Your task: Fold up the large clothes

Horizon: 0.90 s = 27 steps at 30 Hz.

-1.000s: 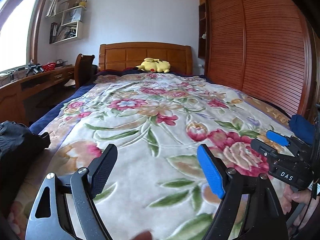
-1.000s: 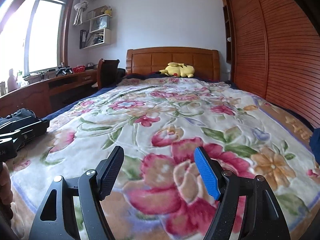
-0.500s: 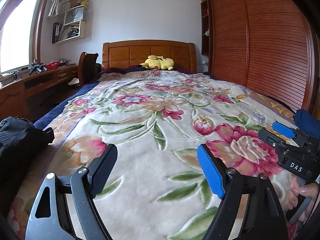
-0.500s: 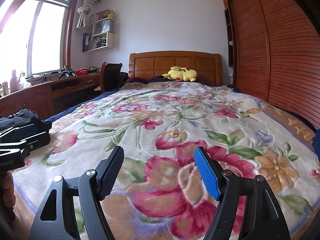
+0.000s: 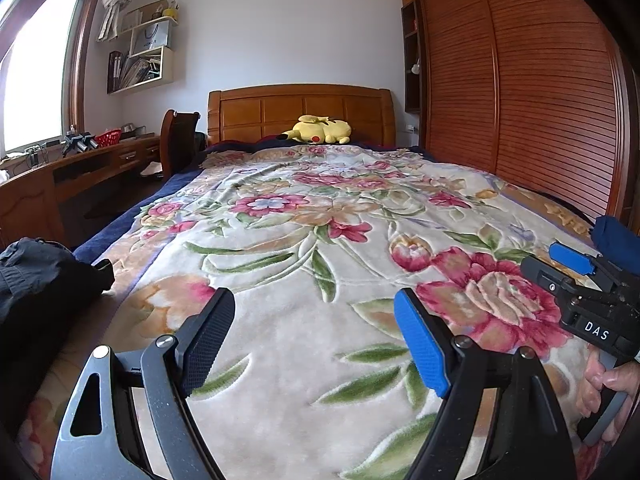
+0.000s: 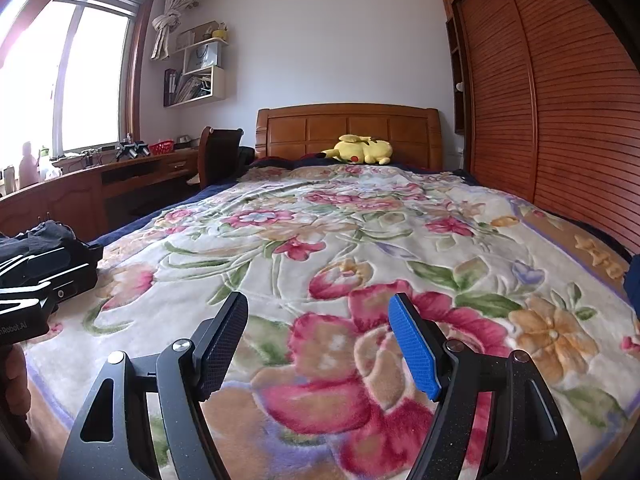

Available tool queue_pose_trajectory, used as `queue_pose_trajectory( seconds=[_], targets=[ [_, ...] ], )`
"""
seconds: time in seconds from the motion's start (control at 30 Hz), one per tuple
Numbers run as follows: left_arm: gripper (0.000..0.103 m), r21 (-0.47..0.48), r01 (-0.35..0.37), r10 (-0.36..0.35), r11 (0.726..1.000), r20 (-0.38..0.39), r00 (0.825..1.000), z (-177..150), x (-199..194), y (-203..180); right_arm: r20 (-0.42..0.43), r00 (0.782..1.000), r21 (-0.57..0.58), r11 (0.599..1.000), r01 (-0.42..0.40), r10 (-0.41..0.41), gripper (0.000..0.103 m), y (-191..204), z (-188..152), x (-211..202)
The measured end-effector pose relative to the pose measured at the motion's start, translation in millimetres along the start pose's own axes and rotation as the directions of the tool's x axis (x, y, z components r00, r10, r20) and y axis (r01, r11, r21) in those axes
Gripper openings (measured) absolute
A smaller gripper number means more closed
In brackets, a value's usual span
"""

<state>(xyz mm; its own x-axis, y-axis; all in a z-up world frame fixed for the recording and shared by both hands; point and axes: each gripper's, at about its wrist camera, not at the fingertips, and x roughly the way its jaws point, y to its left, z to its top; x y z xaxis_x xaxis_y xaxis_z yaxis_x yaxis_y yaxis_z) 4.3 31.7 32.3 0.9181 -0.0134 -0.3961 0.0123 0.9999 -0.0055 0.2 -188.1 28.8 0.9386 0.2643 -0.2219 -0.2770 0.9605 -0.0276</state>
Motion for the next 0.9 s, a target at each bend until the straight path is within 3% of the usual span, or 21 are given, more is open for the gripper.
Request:
queue_pose_trajectory(
  seconds=[0.9],
  targets=[
    [0.083, 0.004, -0.01, 0.01, 1.0, 0.006, 1.0, 0.1, -1.0, 1.5, 0.007, 1.0, 0.002, 1.0, 0.004, -0.004, 0.075, -2.1, -1.2, -1.2]
  ],
)
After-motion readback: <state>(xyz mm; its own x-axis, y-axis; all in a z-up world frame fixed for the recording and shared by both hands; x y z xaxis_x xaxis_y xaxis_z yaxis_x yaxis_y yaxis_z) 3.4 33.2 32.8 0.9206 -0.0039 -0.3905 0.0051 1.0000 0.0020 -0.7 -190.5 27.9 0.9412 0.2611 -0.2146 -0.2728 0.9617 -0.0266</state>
